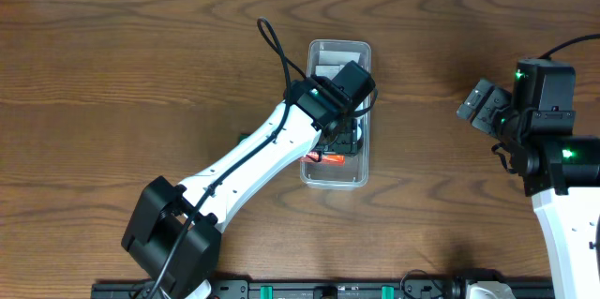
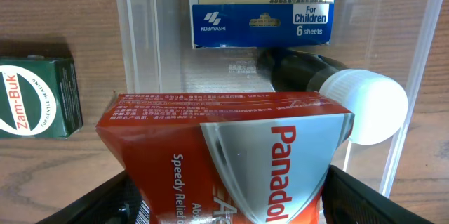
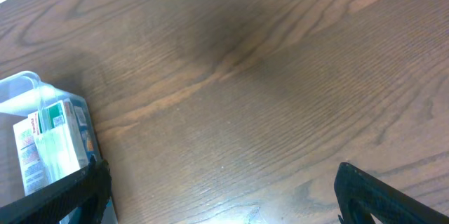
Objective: Pack container
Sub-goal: 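Lower red box with left gripper into container front, release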
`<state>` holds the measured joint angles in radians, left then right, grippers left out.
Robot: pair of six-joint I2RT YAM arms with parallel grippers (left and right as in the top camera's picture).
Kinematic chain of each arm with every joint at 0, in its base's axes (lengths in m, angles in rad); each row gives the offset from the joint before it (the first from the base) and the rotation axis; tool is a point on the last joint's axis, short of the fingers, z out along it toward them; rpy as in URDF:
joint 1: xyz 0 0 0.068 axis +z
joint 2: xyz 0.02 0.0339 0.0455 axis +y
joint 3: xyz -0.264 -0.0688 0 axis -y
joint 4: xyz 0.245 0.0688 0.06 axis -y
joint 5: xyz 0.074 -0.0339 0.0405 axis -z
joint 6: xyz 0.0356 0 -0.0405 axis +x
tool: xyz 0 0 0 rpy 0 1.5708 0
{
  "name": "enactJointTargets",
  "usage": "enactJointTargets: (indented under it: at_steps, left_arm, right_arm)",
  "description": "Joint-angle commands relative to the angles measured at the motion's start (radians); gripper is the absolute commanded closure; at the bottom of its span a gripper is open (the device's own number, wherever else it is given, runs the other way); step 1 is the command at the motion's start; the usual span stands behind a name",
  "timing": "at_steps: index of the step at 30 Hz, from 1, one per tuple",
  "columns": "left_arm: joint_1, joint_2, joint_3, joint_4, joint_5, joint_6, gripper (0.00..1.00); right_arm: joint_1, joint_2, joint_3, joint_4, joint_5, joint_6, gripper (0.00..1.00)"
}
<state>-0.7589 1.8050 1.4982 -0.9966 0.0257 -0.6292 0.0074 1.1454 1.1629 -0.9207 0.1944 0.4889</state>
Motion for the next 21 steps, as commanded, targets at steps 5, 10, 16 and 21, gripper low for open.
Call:
enactJointTargets:
  at_steps: [5,10,16,21]
  left_arm:
    - [-0.006,0.02,-0.004,0.0,0.027,-0.032,0.21]
    - [-0.01,0.02,-0.004,0.0,0.038,-0.031,0.27]
    - [-0.031,0.019,-0.004,-0.012,0.057,-0.031,0.18]
    - [-0.046,0.016,-0.004,-0.042,0.06,-0.031,0.15]
  right_arm:
    - [-0.008,0.0,0.002,0.0,0.003,-0.004,0.01]
    - [-0.008,0.0,0.002,0.0,0.003,-0.004,0.01]
    - [-0.008,0.0,0.002,0.0,0.003,-0.004,0.01]
    - [-0.008,0.0,0.002,0.0,0.003,-0.004,0.01]
